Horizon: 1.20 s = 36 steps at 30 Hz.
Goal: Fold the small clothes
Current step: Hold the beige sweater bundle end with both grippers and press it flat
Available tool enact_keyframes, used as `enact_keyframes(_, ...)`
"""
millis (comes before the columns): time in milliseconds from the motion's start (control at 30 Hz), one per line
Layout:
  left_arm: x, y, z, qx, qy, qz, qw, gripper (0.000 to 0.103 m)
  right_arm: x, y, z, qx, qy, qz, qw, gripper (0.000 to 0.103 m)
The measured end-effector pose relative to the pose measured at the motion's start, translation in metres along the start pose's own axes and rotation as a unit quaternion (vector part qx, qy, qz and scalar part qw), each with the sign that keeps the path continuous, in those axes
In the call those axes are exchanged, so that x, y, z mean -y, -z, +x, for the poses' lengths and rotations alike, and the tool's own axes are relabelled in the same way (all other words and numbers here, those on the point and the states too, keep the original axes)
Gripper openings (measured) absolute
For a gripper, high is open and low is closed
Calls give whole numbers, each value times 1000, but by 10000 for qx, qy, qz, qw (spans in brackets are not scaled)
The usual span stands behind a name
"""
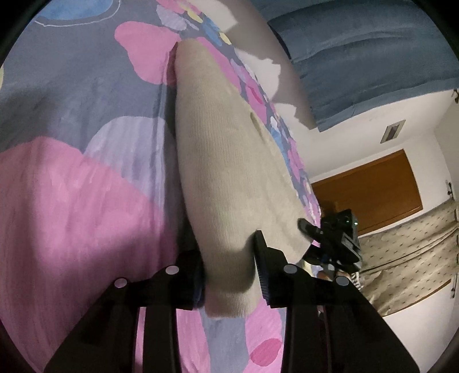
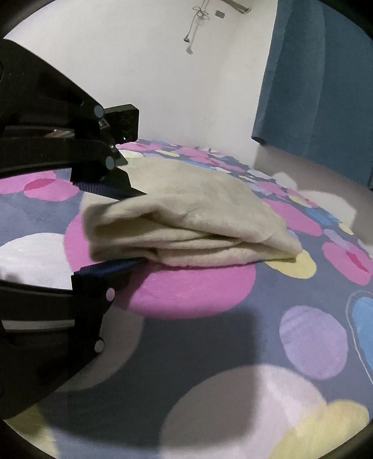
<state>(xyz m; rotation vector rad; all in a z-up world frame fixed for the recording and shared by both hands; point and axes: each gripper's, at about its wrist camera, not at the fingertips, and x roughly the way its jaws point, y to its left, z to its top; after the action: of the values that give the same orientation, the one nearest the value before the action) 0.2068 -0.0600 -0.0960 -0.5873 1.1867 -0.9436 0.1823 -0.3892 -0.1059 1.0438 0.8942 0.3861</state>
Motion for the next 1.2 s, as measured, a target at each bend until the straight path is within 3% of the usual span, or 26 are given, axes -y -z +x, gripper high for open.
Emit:
enact_keyframes(67, 0, 0, 1, -50, 44, 7, 10000, 33, 1, -8, 5, -189, -76, 6, 9998, 37)
enact_keyframes(233, 2, -2, 7, -134, -84, 210, 9997, 31, 2, -12, 19, -364, -82, -93, 9993, 21)
enact_keyframes(367, 4, 2, 6, -255, -92, 387, 9989, 27, -2, -9, 19, -297, -165, -153, 9993, 20)
enact_keyframes(567, 10, 12, -4, -61, -151, 303, 9994, 22, -8, 2, 8, -165, -379, -200, 9989, 17)
enact_keyframes(1200, 36, 71, -20, -1, -306, 427, 9986, 22, -9, 60, -25, -267, -625, -143, 9976, 17)
